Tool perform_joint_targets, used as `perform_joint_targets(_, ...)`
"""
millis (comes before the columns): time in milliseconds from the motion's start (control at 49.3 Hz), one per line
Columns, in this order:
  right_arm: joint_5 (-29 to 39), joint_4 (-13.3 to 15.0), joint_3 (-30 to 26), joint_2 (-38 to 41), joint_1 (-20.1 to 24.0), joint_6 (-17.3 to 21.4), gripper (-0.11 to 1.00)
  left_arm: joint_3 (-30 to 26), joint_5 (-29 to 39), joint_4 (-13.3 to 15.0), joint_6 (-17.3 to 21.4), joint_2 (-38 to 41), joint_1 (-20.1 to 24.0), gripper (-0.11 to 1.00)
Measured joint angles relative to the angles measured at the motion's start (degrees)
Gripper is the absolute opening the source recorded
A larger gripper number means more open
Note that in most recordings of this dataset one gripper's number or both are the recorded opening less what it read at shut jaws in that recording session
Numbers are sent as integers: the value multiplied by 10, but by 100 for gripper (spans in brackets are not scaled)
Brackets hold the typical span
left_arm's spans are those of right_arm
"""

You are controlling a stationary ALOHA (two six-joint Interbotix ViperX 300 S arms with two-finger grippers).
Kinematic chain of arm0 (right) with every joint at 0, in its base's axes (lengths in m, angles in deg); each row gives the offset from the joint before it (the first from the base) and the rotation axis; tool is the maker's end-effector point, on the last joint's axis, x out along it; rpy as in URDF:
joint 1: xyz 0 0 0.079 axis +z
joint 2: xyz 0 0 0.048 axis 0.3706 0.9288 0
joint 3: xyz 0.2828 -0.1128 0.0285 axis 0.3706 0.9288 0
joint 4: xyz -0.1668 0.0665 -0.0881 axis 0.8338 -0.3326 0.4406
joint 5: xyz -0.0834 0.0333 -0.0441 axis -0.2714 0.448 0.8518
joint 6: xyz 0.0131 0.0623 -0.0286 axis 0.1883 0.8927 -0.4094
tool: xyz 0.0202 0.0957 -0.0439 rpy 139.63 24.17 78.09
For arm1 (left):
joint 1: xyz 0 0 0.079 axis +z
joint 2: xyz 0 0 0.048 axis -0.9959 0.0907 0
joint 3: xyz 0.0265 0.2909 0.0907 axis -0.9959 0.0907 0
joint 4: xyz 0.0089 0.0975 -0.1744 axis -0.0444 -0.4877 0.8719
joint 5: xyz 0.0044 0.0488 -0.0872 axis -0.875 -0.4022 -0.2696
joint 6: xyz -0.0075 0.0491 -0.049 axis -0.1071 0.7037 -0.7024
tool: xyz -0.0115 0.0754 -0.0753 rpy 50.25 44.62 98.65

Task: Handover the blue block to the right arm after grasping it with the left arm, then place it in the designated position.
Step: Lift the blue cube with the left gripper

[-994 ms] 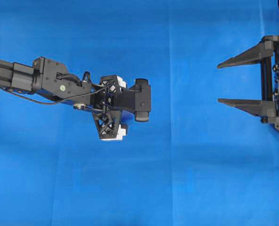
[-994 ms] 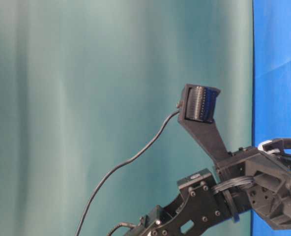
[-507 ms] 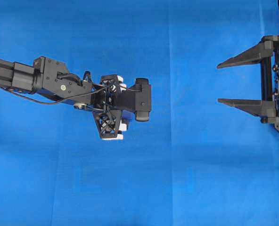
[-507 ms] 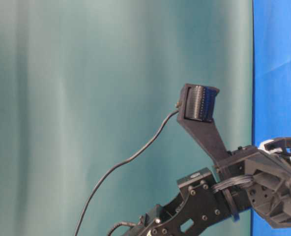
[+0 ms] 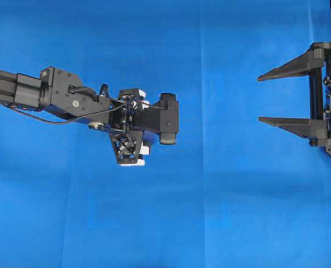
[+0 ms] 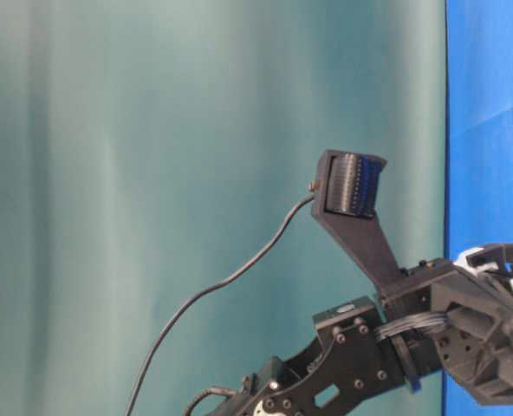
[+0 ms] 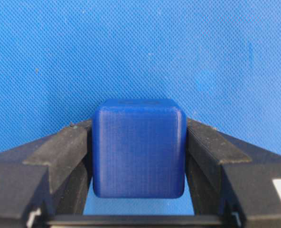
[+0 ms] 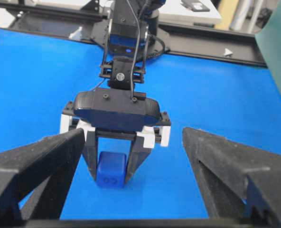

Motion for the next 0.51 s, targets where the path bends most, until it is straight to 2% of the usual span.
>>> perform_joint_targets(203, 0, 1, 0, 0, 0, 1, 98, -5, 61, 0, 2, -27, 0, 48)
perform_joint_targets(507, 0, 0, 0, 1, 0, 1, 98, -52, 168, 0, 0, -88, -1, 48)
